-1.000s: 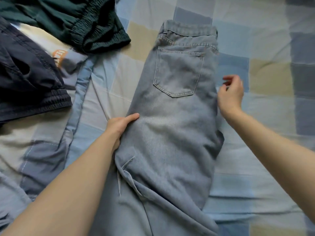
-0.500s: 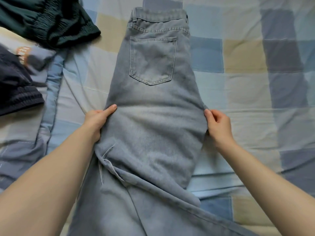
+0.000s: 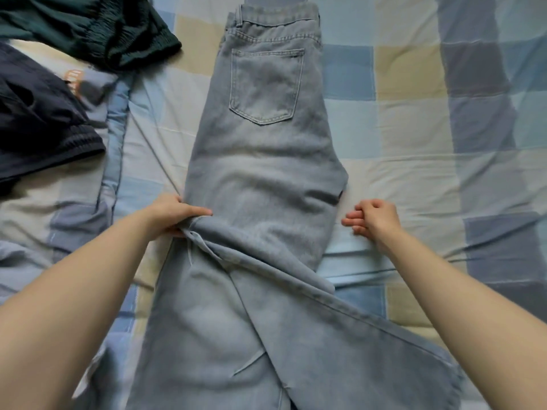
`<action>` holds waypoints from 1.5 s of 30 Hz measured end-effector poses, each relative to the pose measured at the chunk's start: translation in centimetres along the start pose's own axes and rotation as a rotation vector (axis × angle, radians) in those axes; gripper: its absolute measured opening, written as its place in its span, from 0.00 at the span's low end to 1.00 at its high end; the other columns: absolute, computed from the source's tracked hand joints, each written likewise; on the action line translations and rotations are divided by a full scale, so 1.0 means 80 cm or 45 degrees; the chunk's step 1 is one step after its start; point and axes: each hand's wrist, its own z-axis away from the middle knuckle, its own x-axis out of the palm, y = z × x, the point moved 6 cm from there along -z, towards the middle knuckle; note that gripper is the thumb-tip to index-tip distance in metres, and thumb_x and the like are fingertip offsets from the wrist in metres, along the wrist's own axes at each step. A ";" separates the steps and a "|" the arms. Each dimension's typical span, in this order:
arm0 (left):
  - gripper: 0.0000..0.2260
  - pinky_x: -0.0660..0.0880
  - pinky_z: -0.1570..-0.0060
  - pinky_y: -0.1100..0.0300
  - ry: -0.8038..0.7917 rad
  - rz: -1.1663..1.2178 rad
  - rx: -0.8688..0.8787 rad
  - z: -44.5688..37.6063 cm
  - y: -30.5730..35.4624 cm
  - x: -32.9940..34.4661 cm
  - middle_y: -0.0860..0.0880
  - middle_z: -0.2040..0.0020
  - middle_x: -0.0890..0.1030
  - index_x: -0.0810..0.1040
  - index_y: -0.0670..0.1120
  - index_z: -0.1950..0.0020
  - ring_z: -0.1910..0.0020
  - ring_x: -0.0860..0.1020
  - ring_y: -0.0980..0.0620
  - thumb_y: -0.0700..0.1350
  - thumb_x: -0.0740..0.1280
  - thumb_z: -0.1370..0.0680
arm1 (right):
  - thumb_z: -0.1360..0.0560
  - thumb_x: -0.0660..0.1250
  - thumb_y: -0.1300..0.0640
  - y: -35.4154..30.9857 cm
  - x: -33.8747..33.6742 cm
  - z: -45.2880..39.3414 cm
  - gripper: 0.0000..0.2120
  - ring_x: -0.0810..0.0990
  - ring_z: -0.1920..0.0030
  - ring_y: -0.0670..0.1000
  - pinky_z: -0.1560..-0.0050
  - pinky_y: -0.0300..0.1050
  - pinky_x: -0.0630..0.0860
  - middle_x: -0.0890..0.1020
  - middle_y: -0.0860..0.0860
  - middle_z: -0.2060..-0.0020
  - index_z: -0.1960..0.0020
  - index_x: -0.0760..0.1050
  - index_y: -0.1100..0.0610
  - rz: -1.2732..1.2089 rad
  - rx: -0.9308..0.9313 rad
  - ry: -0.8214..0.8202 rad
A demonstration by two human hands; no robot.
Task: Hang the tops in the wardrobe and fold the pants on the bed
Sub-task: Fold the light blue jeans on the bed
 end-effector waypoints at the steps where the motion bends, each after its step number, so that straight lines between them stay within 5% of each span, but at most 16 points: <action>1: 0.16 0.79 0.73 0.59 0.024 0.084 -0.032 0.012 -0.009 0.001 0.45 0.59 0.82 0.78 0.41 0.53 0.66 0.81 0.50 0.48 0.79 0.32 | 0.18 0.54 0.57 0.009 -0.007 0.010 0.13 0.79 0.79 0.48 0.81 0.34 0.69 0.79 0.58 0.69 0.56 0.70 0.63 0.062 0.010 -0.050; 3: 0.17 0.80 0.73 0.56 0.067 0.340 -0.075 0.037 -0.024 0.007 0.43 0.57 0.80 0.76 0.42 0.48 0.64 0.81 0.46 0.52 0.74 0.27 | 0.18 0.54 0.46 0.040 -0.008 0.050 0.22 0.80 0.78 0.50 0.79 0.35 0.72 0.80 0.58 0.72 0.59 0.72 0.63 0.328 0.049 -0.320; 6: 0.16 0.80 0.65 0.52 0.055 0.548 -0.085 0.075 -0.044 0.035 0.42 0.56 0.79 0.72 0.44 0.46 0.60 0.81 0.43 0.57 0.65 0.21 | 0.22 0.48 0.34 0.096 -0.022 0.117 0.32 0.81 0.67 0.53 0.64 0.40 0.73 0.81 0.54 0.70 0.66 0.74 0.57 1.253 -0.163 -0.671; 8: 0.15 0.78 0.62 0.53 0.024 0.482 -0.053 0.103 -0.058 0.059 0.41 0.53 0.79 0.72 0.43 0.44 0.62 0.80 0.44 0.54 0.64 0.20 | 0.23 0.50 0.32 0.126 -0.041 0.151 0.29 0.80 0.56 0.55 0.54 0.45 0.74 0.81 0.55 0.60 0.60 0.75 0.56 1.773 -0.406 -0.765; 10: 0.14 0.78 0.62 0.54 0.001 0.468 -0.044 0.128 -0.071 0.079 0.41 0.53 0.79 0.72 0.42 0.41 0.64 0.80 0.45 0.51 0.65 0.20 | 0.23 0.60 0.40 0.141 -0.051 0.182 0.17 0.79 0.48 0.57 0.51 0.47 0.73 0.82 0.55 0.50 0.50 0.75 0.54 1.907 -0.535 -0.807; 12: 0.14 0.77 0.61 0.55 -0.089 0.464 -0.065 0.166 -0.089 0.104 0.41 0.51 0.81 0.72 0.43 0.41 0.62 0.82 0.45 0.52 0.65 0.20 | 0.25 0.63 0.49 0.145 -0.052 0.230 0.11 0.78 0.45 0.59 0.52 0.47 0.71 0.81 0.56 0.46 0.46 0.73 0.53 1.849 -0.662 -0.876; 18: 0.25 0.77 0.49 0.52 -0.441 0.502 -0.199 0.292 -0.157 0.170 0.45 0.48 0.82 0.79 0.43 0.45 0.50 0.82 0.45 0.64 0.69 0.27 | 0.23 0.63 0.54 0.158 0.000 0.410 0.09 0.77 0.49 0.63 0.57 0.50 0.68 0.80 0.61 0.52 0.46 0.69 0.57 1.498 -0.860 -1.126; 21: 0.22 0.78 0.44 0.48 -0.304 0.440 -0.176 0.333 -0.196 0.161 0.45 0.49 0.85 0.80 0.41 0.41 0.49 0.83 0.44 0.51 0.77 0.31 | 0.24 0.62 0.62 0.183 0.036 0.490 0.18 0.76 0.42 0.62 0.44 0.50 0.72 0.79 0.62 0.43 0.35 0.69 0.59 1.345 -0.833 -1.245; 24: 0.15 0.80 0.51 0.48 -0.075 0.256 -0.204 0.349 -0.245 0.129 0.41 0.55 0.84 0.80 0.37 0.46 0.54 0.83 0.41 0.35 0.76 0.31 | 0.25 0.61 0.65 0.212 0.064 0.534 0.23 0.75 0.37 0.60 0.36 0.48 0.71 0.78 0.61 0.38 0.31 0.68 0.58 1.133 -0.651 -1.313; 27: 0.11 0.80 0.61 0.57 -0.003 0.292 -0.218 0.349 -0.285 0.094 0.43 0.59 0.83 0.79 0.37 0.47 0.60 0.81 0.45 0.34 0.73 0.28 | 0.27 0.60 0.68 0.248 0.081 0.548 0.24 0.78 0.39 0.52 0.37 0.43 0.73 0.79 0.56 0.38 0.32 0.71 0.57 0.828 -0.340 -1.390; 29: 0.09 0.79 0.66 0.59 0.031 0.279 -0.184 0.338 -0.309 0.065 0.42 0.58 0.83 0.79 0.37 0.46 0.61 0.80 0.46 0.35 0.72 0.26 | 0.27 0.59 0.68 0.275 0.088 0.538 0.20 0.80 0.44 0.50 0.48 0.38 0.78 0.82 0.56 0.43 0.37 0.76 0.59 0.730 -0.226 -1.311; 31: 0.08 0.76 0.58 0.55 0.044 0.160 -0.115 0.326 -0.327 0.043 0.41 0.54 0.83 0.81 0.37 0.47 0.58 0.80 0.44 0.37 0.71 0.25 | 0.25 0.59 0.67 0.298 0.078 0.501 0.14 0.82 0.50 0.52 0.59 0.35 0.77 0.83 0.57 0.48 0.43 0.78 0.60 0.694 -0.171 -1.030; 36: 0.08 0.70 0.64 0.60 0.042 -0.305 0.054 0.315 -0.375 0.025 0.45 0.66 0.78 0.78 0.42 0.64 0.62 0.73 0.50 0.33 0.67 0.27 | 0.25 0.65 0.63 0.359 0.003 0.397 0.13 0.79 0.53 0.57 0.48 0.52 0.78 0.81 0.61 0.52 0.41 0.74 0.63 0.611 0.146 -0.116; 39: 0.12 0.64 0.64 0.56 -0.012 -0.141 0.012 0.309 -0.407 0.024 0.44 0.71 0.71 0.72 0.42 0.68 0.66 0.68 0.50 0.37 0.62 0.24 | 0.24 0.67 0.60 0.382 0.007 0.390 0.19 0.71 0.69 0.50 0.67 0.43 0.73 0.74 0.54 0.64 0.35 0.70 0.65 0.395 0.320 -0.121; 42: 0.11 0.67 0.58 0.53 -0.031 0.007 0.052 0.301 -0.426 0.023 0.37 0.61 0.77 0.75 0.39 0.61 0.60 0.74 0.46 0.39 0.58 0.21 | 0.24 0.68 0.55 0.383 0.032 0.400 0.15 0.71 0.67 0.47 0.56 0.43 0.71 0.76 0.54 0.58 0.40 0.75 0.61 0.285 0.272 -0.163; 45: 0.13 0.71 0.60 0.61 -0.048 -0.073 0.137 0.307 -0.437 0.018 0.48 0.59 0.82 0.79 0.42 0.58 0.60 0.77 0.52 0.46 0.61 0.18 | 0.25 0.69 0.55 0.384 0.043 0.411 0.10 0.76 0.60 0.51 0.56 0.46 0.75 0.78 0.55 0.58 0.48 0.76 0.60 0.268 0.178 -0.129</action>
